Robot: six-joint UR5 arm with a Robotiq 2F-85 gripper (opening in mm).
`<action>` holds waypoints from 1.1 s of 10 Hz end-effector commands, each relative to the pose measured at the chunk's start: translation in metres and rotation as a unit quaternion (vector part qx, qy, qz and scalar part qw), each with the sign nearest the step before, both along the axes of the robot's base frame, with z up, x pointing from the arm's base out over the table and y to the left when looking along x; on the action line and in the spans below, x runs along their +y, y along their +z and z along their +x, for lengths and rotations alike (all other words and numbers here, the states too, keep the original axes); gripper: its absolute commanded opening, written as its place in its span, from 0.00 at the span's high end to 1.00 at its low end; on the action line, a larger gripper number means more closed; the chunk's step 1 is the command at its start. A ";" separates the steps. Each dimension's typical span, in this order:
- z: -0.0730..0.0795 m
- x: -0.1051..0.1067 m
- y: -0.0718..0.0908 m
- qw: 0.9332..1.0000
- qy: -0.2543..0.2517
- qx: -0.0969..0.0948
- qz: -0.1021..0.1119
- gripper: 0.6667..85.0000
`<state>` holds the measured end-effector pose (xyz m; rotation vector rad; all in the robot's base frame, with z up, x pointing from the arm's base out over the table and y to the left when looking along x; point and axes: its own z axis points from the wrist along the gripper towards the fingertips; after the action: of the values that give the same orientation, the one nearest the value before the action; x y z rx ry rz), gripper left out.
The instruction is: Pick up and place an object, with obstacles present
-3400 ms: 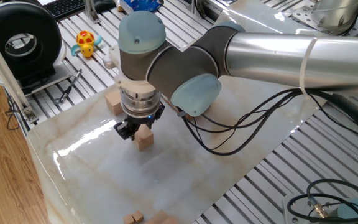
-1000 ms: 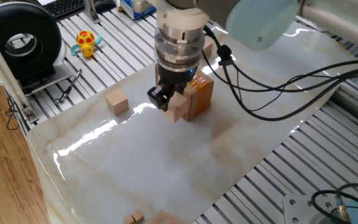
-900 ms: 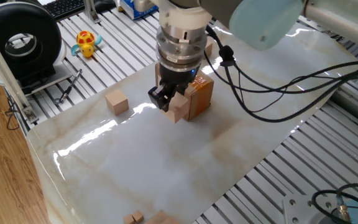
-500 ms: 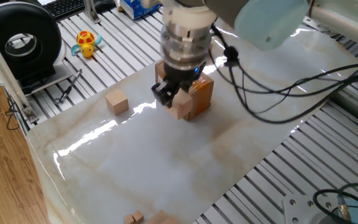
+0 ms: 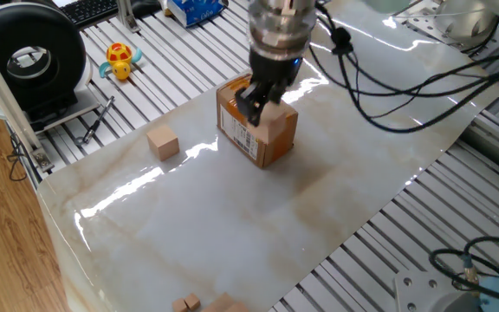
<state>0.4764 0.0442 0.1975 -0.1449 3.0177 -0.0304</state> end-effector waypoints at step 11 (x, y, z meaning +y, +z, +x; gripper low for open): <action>0.052 -0.144 0.021 1.000 0.023 -0.020 -0.003 0.99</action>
<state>0.5203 -0.0721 0.2168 -0.1757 2.9961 -0.0776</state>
